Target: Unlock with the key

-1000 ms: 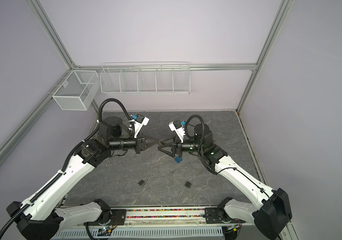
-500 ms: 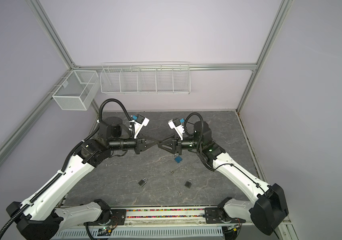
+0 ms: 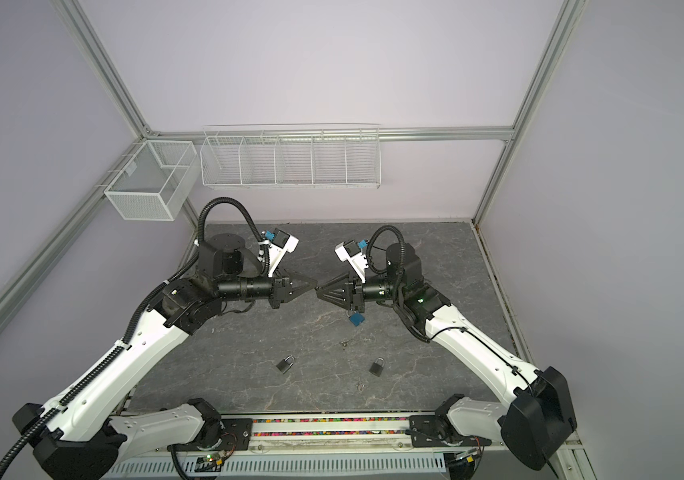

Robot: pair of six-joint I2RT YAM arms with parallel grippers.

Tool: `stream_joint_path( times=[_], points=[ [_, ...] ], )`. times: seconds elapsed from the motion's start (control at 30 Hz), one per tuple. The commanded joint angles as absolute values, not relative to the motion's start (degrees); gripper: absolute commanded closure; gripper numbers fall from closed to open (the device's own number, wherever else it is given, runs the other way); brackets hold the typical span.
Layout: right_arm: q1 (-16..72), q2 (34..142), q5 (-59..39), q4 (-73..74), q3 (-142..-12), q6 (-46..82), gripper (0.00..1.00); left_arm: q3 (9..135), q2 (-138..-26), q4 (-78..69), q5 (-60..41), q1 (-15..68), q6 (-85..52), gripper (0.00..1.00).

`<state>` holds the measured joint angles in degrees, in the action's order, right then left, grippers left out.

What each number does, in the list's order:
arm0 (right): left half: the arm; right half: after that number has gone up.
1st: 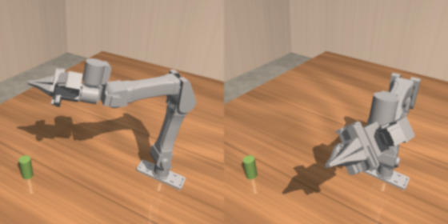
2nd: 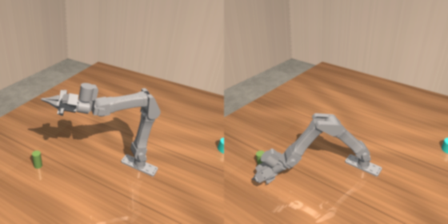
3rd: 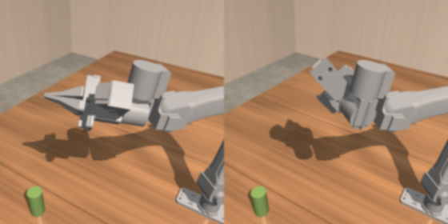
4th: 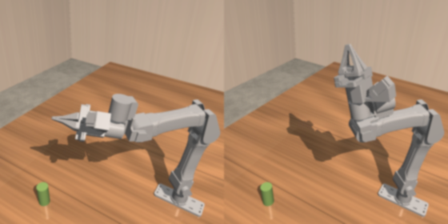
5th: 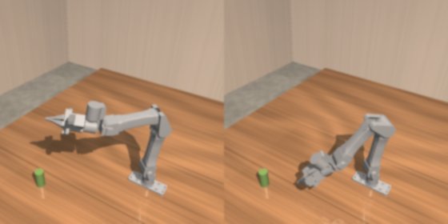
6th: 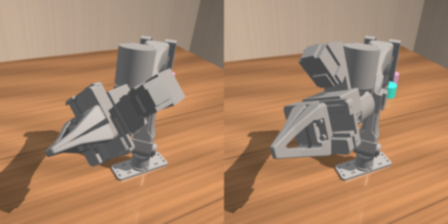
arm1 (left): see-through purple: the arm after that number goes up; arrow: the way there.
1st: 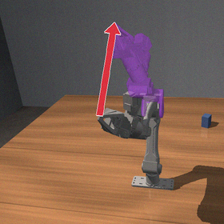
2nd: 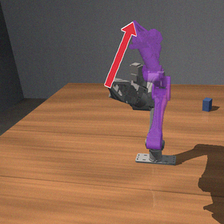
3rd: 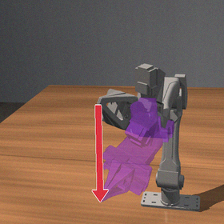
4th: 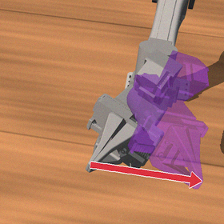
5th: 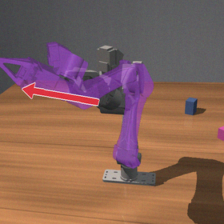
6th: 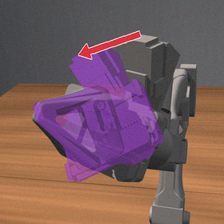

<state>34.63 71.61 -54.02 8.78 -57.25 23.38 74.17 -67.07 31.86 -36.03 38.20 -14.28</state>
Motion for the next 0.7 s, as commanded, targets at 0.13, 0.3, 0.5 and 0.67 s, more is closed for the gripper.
stream_joint_path(
  times=[0.13,0.3,0.5,0.67],
  points=[
    [34.4,72.3,-54.6,7.4,-57.7,20.8,0.78,76.4,-66.5,32.0,-36.3,37.9,-13.2,1.0],
    [34.4,72.4,-54.3,6.9,-57.7,20.1,0.81,76.4,-66.9,31.5,-37.0,37.9,-13.7,1.0],
    [34.4,72.1,-53.8,6.9,-57.7,19.9,0.82,76.3,-67.0,31.5,-36.9,37.9,-13.6,1.0],
    [34.3,71.9,-53.7,6.7,-58.2,19.9,0.8,76.4,-67.0,31.6,-37.2,37.9,-13.5,1.0]
  ],
)
